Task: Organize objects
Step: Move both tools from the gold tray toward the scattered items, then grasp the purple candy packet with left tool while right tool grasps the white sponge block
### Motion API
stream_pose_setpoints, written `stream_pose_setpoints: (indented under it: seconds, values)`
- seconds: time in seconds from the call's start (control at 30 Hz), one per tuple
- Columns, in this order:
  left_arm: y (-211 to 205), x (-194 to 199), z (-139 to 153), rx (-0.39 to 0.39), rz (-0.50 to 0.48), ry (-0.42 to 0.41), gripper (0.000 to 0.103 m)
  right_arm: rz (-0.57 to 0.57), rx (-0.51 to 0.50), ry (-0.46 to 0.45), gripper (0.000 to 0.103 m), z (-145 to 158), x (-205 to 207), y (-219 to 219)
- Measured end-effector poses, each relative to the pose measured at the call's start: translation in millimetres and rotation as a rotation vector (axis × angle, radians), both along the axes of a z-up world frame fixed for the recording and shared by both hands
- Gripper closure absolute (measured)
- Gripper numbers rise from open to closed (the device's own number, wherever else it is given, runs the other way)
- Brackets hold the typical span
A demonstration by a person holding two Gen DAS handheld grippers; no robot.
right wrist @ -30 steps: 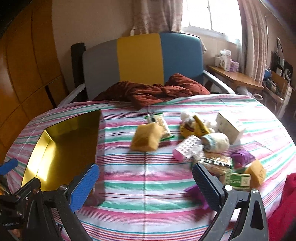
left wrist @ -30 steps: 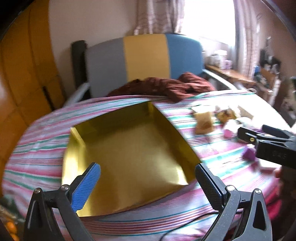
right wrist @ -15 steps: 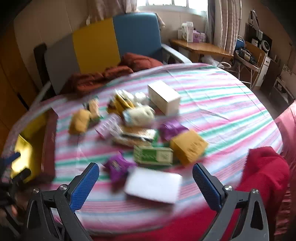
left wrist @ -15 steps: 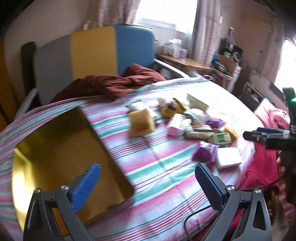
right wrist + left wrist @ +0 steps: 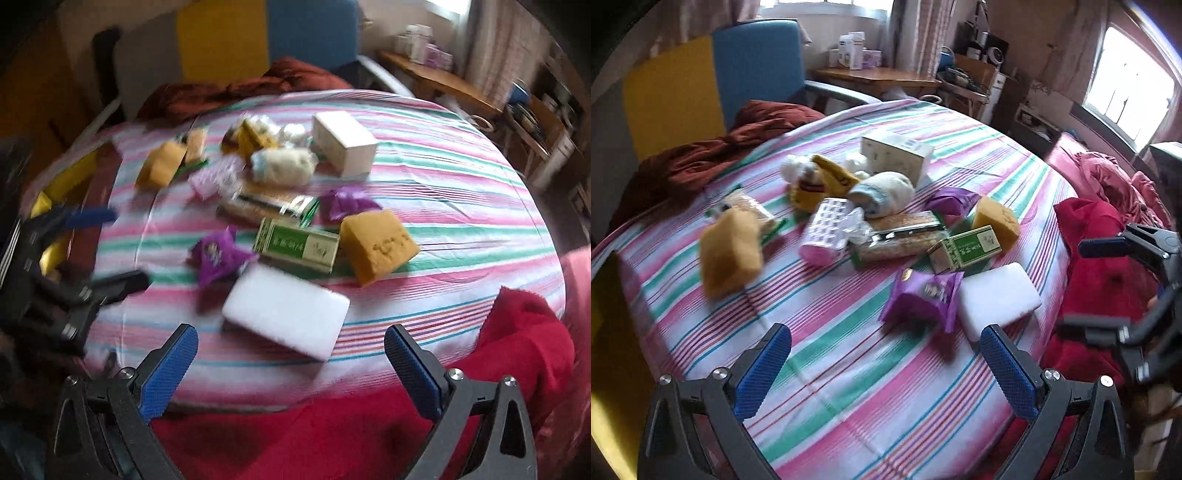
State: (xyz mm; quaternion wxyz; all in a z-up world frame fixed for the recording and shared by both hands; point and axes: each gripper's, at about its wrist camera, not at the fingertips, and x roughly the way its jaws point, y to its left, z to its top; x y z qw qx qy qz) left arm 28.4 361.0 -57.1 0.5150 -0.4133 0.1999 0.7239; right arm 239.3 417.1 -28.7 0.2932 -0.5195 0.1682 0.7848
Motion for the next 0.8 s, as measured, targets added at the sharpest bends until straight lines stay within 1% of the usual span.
stream_pose_setpoints:
  seconds: [0.07, 0.2, 0.3, 0.37, 0.47, 0.53, 0.6, 0.63, 0.67, 0.7, 0.73, 0.77, 0.8]
  values:
    - [12, 0, -8, -0.021, -0.039, -0.020, 0.000, 0.071, -0.010, -0.048, 0.000, -4, -4, -2]
    - [30, -2, -19, -0.066, -0.068, -0.021, 0.000, 0.189, -0.027, -0.115, 0.000, -12, -16, 3]
    - [38, -4, -25, -0.068, -0.070, -0.021, 0.000, 0.281, -0.046, -0.193, 0.000, -24, -31, 15]
    - [44, -6, -27, -0.073, -0.078, -0.023, 0.001, 0.315, -0.059, -0.235, 0.000, -32, -38, 22]
    - [52, -7, -28, -0.077, -0.083, -0.003, 0.001, 0.365, -0.096, -0.295, 0.000, -46, -52, 33]
    - [57, -7, -32, -0.080, -0.095, -0.015, 0.004, 0.397, -0.123, -0.320, 0.002, -53, -59, 36]
    - [61, -7, -37, -0.089, -0.114, -0.027, 0.015, 0.415, -0.124, -0.352, 0.002, -60, -66, 39]
    - [63, -7, -40, -0.096, -0.122, -0.033, 0.017, 0.427, -0.141, -0.368, 0.004, -64, -69, 39]
    - [64, -8, -43, -0.101, -0.130, -0.050, 0.022, 0.439, -0.155, -0.378, 0.006, -67, -70, 39]
    - [64, -8, -45, -0.101, -0.134, -0.064, 0.031, 0.453, -0.171, -0.390, 0.008, -71, -73, 39]
    - [64, -10, -47, -0.097, -0.143, -0.092, 0.036, 0.456, -0.167, -0.397, 0.012, -73, -75, 39]
    - [63, -10, -48, -0.091, -0.146, -0.104, 0.043, 0.459, -0.162, -0.401, 0.016, -75, -77, 38]
    - [62, -9, -47, -0.081, -0.144, -0.102, 0.045, 0.467, -0.172, -0.399, 0.025, -77, -78, 37]
